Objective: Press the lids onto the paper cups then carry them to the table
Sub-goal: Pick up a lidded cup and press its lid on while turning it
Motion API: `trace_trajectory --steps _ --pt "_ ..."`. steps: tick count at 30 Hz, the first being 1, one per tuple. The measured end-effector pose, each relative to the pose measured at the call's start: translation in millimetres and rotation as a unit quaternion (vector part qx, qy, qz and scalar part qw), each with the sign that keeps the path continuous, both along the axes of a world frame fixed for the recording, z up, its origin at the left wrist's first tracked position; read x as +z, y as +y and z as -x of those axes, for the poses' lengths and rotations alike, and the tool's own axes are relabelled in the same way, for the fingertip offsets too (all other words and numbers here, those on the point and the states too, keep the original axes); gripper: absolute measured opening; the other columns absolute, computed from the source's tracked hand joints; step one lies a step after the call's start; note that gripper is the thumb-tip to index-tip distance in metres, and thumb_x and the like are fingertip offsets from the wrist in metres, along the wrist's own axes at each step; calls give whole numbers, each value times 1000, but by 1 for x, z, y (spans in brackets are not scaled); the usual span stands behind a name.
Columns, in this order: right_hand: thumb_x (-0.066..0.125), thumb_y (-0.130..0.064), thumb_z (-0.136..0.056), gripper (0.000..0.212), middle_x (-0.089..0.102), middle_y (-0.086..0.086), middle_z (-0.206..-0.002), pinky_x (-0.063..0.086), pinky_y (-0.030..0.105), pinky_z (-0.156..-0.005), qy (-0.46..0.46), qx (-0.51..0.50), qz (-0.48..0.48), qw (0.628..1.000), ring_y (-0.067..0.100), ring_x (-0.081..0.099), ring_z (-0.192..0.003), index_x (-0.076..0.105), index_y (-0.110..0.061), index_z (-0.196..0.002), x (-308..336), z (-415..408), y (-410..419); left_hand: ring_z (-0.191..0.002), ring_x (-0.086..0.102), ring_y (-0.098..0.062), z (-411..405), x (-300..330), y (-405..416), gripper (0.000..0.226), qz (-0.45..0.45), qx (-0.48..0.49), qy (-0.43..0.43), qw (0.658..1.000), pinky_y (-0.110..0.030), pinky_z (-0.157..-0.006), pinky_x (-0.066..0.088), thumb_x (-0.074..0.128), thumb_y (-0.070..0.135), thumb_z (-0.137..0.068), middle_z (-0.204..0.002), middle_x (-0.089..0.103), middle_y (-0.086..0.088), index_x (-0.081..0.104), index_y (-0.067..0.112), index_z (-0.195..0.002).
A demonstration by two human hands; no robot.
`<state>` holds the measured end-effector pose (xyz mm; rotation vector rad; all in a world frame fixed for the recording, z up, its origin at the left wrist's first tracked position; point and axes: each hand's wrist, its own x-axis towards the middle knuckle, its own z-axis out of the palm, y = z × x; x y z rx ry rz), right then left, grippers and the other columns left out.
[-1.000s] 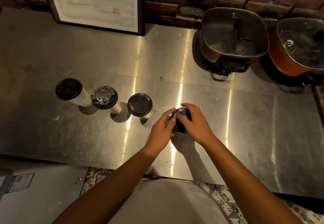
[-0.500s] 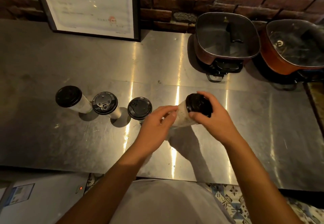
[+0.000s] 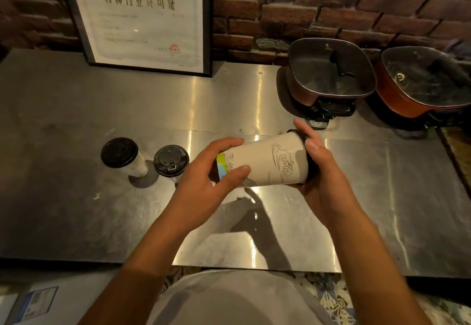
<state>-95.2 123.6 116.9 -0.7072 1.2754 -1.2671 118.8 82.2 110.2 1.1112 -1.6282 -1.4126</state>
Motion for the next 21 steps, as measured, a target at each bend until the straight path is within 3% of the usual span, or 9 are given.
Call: trace_trajectory --steps 2,4,6,8,10,13,15,18,21 --pt "53 -52 -91 52 65 0 -124 62 37 -83 45 -3 -13 999 23 68 -111 53 -39 -142 5 -11 -1 -109 61 4 -8 1 -1 43 25 -14 -7 1000 -20 -84 59 65 47 -82 -112 58 36 51 52 -122" --pt "55 -45 -101 35 67 7 -120 64 44 -82 61 -17 -28 998 33 69 -112 59 -32 -133 10 -22 0 -112 60 5 -15 3 -4 47 49 -31 -7 998 -17 -82 57 67 47 -81 -118 55 32 47 53 -124" --pt "51 -40 -103 29 74 11 -112 65 44 -71 47 -43 -46 997 38 73 -105 64 -23 -123 15 -32 1 -118 56 5 -22 6 -7 58 81 -65 -10 995 -14 -82 56 74 46 -82 -131 49 26 44 54 -131" --pt "47 -45 -103 36 77 14 -106 64 40 -61 29 -52 -70 996 37 76 -97 68 -19 -117 19 -40 2 -125 52 3 -28 6 -12 68 178 -95 -35 979 -14 -86 56 79 45 -82 -141 42 21 42 45 -140" --pt "45 -53 -101 46 77 16 -104 62 38 -58 9 -42 -94 995 37 77 -93 69 -17 -116 24 -46 2 -129 51 -3 -34 2 -17 67 310 -102 -59 944 -18 -88 58 74 44 -84 -145 45 3 42 30 -142" --pt "41 -58 -100 52 79 14 -100 63 41 -60 -6 -35 -105 994 36 78 -90 70 -18 -113 28 -54 0 -118 60 -21 -39 -3 -21 50 403 -70 -49 911 -26 -81 61 65 47 -92 -128 61 -20 51 17 -130" --pt "42 -55 -101 48 79 12 -99 63 39 -58 -4 -42 -93 995 34 78 -90 71 -18 -110 29 -57 0 -111 62 -19 -37 -7 -22 44 398 -39 -28 916 -26 -80 60 59 49 -96 -118 65 -20 54 15 -124" --pt "45 -48 -102 40 79 9 -95 60 35 -55 -7 -70 -74 995 30 77 -86 72 -19 -106 29 -63 1 -107 64 -13 -32 -11 -15 42 342 6 -5 940 -18 -78 58 55 51 -98 -115 62 -7 56 17 -121" --pt "49 -50 -99 34 76 3 -102 59 33 -61 58 -107 -20 992 26 76 -96 69 -26 -113 23 -67 5 -96 70 -13 -23 -4 -3 25 166 74 43 982 -19 -61 58 55 48 -96 -103 63 11 60 27 -109"
